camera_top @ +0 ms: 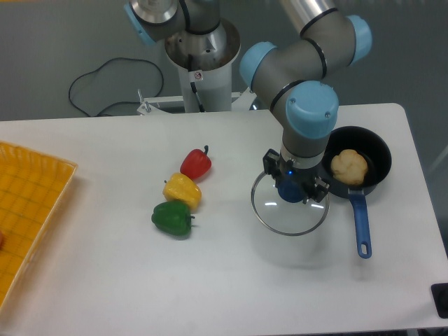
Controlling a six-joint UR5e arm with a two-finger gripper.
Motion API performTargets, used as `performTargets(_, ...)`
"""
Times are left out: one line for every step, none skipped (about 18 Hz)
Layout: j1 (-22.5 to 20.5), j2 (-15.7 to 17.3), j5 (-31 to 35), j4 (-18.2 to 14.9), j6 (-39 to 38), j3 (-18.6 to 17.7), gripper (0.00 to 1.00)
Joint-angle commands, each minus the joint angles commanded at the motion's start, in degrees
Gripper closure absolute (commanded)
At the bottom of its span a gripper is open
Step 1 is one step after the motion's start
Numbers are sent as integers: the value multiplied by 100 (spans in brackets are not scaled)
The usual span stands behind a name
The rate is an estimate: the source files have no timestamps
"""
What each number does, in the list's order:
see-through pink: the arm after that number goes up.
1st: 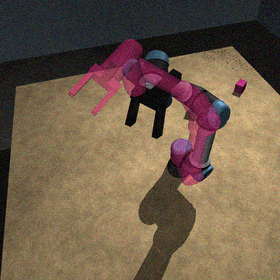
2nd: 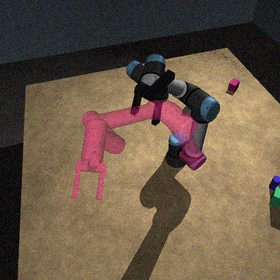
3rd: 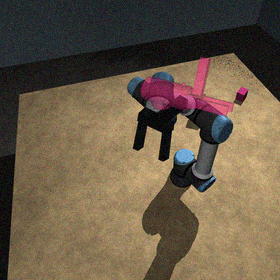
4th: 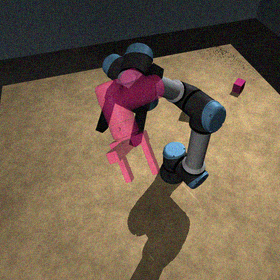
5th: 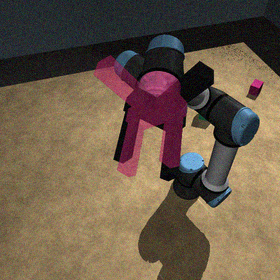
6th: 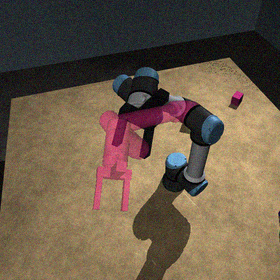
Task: Close the pot lid
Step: 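Carry the glass lid by its blue knob over the dark saucepan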
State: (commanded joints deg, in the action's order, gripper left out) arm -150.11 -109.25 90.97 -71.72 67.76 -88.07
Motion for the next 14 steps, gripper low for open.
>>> performTargets(-26,0,9,-44,27,0,39)
performTargets(-44,0,9,-70,53,0,39)
performTargets(-62,0,9,-88,114,0,39)
performTargets(-131,0,9,-114,193,0,39)
performTargets(-237,17,9,-123,290,-17,39)
performTargets(-316,52,0,-123,438,-44,39)
performTargets(-412,53,0,-123,605,-53,39)
performTargets(-535,70,0,-132,746,-70,39)
performTargets(-615,79,0,-158,878,-79,39)
performTargets(-711,79,0,-176,984,-79,39)
performTargets(-773,79,0,-185,1081,-79,39)
performTargets(-835,79,9,-185,1169,-79,39)
performTargets(-931,79,9,-185,1256,-79,39)
performTargets(-1010,79,0,-185,1379,-79,39)
